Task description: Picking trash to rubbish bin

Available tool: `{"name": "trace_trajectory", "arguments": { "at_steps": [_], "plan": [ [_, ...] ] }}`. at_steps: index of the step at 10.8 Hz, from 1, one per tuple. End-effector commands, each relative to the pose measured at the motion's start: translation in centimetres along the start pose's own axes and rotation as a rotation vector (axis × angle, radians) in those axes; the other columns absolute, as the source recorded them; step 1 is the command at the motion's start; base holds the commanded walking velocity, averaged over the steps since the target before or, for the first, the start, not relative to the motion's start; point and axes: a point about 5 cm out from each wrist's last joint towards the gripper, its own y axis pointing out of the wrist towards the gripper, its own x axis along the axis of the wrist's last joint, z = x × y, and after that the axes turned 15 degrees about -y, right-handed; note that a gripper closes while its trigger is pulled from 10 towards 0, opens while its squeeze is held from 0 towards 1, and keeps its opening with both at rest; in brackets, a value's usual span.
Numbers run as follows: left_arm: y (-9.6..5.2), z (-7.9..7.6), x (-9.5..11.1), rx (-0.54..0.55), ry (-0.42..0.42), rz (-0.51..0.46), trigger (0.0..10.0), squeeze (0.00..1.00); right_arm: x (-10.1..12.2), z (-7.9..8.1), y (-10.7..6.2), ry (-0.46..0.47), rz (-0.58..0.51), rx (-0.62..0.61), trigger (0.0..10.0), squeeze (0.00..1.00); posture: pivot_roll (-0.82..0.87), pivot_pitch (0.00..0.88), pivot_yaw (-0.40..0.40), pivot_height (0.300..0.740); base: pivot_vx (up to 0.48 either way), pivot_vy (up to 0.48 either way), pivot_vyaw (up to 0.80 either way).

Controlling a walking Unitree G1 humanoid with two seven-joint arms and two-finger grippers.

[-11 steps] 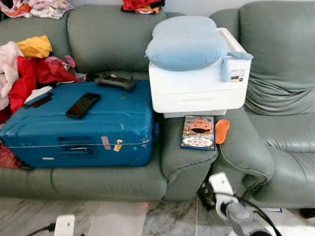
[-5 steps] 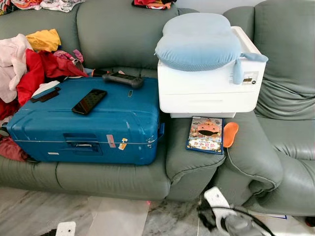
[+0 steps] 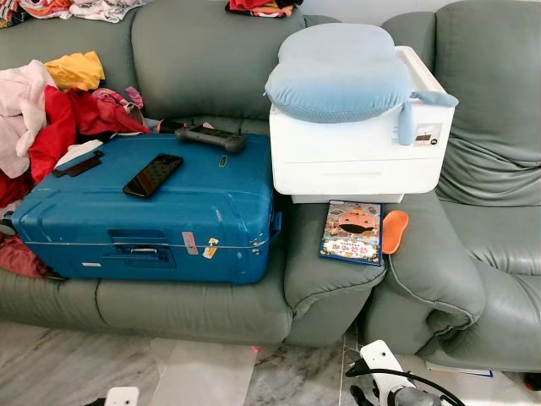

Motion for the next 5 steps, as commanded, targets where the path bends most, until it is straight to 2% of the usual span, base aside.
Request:
{"name": "trace_trajectory", "arguments": {
  "at_steps": [1,3,4,5],
  "plan": [
    [0.0,1.1,0.7,0.054,-0.006,-0.035,10.0,0.0,0.3,-0.2,0.1,0.021,0.0,-0.007,10.0,0.0,0.07,0.0,0.008,0.74,0.0,0.0,0.0],
    [0.1,1.6,2.2,0.052,-0.139,-0.082,10.0,0.0,0.4,-0.4,0.1,0.027,-0.002,-0.01,10.0,0.0,0.06,0.0,0.008,0.74,0.0,0.0,0.0],
    [0.3,1.1,3.5,0.02,-0.185,-0.124,10.0,0.0,0.5,-0.4,0.1,0.03,0.0,-0.012,10.0,0.0,0.06,0.0,0.007,0.74,0.0,0.0,0.0],
    [0.5,-0.4,5.7,-0.017,-0.228,-0.186,10.0,0.0,0.4,-0.4,0.1,0.031,0.002,-0.013,10.0,0.0,0.06,0.0,0.007,0.74,0.0,0.0,0.0]
  ]
}}
